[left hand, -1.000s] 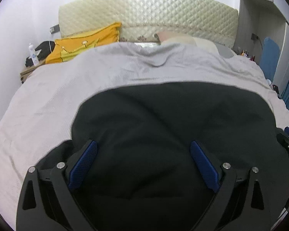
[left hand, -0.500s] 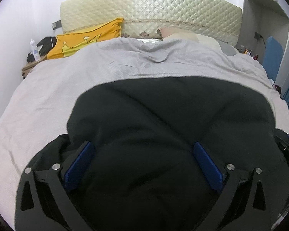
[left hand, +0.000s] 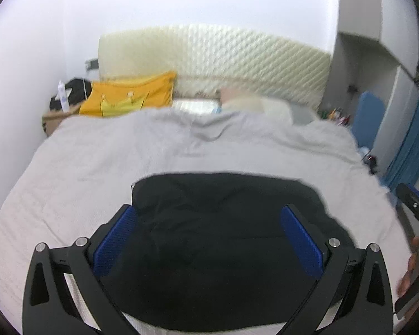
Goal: Fold large clothes
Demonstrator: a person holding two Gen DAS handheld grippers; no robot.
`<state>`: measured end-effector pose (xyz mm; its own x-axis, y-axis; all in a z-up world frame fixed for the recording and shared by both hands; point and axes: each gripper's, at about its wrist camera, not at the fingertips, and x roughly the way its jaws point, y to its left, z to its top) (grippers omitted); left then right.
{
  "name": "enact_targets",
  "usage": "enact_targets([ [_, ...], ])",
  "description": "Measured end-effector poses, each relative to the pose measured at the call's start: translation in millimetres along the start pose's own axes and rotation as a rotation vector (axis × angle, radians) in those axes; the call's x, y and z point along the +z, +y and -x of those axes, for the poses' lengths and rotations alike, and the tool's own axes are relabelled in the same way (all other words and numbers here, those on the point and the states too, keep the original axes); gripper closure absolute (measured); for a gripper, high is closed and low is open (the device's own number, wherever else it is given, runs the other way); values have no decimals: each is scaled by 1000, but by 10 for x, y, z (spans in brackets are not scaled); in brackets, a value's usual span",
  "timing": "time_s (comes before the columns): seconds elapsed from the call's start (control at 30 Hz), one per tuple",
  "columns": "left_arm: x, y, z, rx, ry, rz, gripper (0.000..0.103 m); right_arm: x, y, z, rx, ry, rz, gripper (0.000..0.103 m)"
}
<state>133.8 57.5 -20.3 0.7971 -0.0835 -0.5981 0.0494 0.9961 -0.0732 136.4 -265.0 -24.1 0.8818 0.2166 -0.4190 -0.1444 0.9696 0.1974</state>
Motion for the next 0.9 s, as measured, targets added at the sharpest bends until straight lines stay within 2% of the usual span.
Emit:
enact_targets([
  [0.27, 46, -216, 1030, -50, -115, -60, 0, 214, 240, 962, 74, -108, -19, 0],
  [0.43, -27, -317, 1480, -80, -181, -89, 0, 181, 445, 1457, 70, -194, 36, 0],
  [0.7, -285, -418, 1858, -92, -228, -109, 0, -115, 706, 1995, 79, -266, 90, 0],
  [0.9, -538, -458, 1923, -98, -208, -119, 0, -409, 753, 2065, 79, -226, 92, 0],
])
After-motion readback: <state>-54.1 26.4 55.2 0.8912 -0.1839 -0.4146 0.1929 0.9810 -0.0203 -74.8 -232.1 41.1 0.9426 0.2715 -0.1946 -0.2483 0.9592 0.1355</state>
